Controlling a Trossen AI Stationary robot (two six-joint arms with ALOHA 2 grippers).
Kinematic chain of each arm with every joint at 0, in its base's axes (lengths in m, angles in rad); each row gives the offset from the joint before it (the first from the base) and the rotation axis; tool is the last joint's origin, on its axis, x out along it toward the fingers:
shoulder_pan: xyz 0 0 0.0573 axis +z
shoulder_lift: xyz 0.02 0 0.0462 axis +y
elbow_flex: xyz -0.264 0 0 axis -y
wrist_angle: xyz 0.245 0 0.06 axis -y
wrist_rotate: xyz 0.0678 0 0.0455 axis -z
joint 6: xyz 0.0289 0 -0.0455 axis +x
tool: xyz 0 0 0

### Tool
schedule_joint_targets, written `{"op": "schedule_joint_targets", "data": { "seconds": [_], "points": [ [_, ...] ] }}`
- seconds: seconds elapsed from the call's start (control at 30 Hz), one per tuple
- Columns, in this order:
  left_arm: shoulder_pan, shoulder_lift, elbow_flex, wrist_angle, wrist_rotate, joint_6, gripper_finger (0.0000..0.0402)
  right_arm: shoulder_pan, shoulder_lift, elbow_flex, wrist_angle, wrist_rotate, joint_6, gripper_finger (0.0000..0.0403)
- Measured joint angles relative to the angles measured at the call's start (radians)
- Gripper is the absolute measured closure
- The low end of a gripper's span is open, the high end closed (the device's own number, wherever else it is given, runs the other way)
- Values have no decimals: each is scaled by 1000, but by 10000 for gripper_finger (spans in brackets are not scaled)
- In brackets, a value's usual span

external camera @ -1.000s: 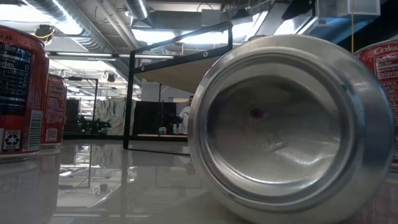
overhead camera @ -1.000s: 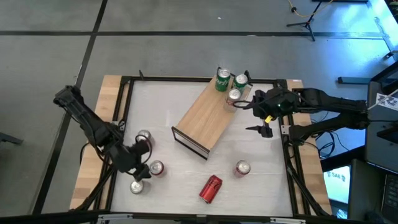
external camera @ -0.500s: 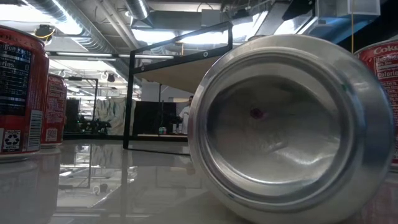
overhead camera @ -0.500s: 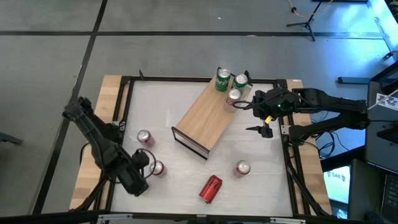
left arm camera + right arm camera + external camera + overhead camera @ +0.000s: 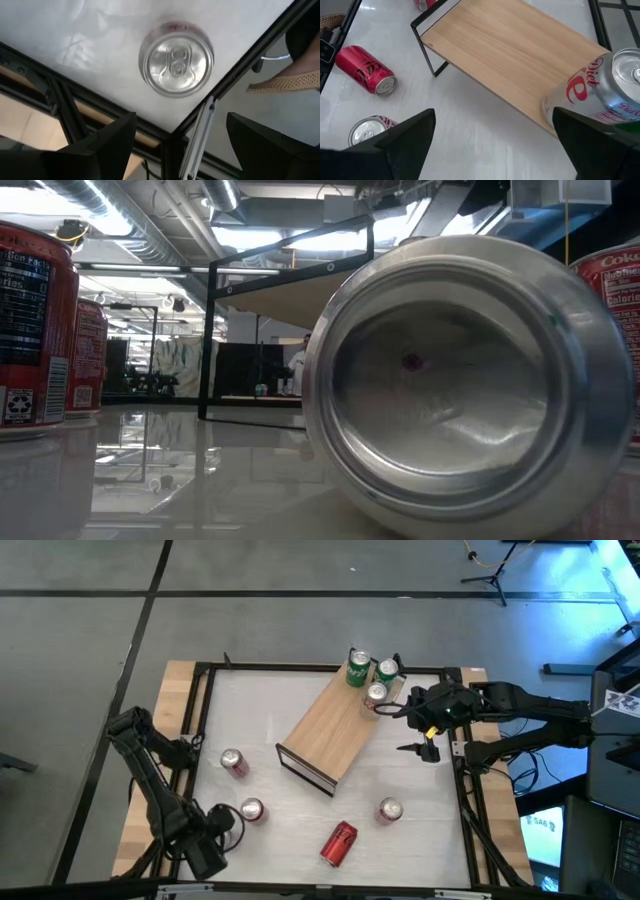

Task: Place canned beverage on shelf
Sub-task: Put the red-silver soda can on the shelf aligned with the other red-silver soda can

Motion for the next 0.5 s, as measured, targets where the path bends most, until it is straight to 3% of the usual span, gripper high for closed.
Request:
{"op": "schedule_joint_targets", "data": {
  "seconds": [0.23, 0.5],
  "points": [
    [-22, 0, 0, 11, -127, 1, 104, 0, 0, 0, 0, 0, -5, 6],
    [-26, -1, -35, 26, -178, 26, 104, 0, 0, 0, -4, 0, -7, 6]
  ]
}}
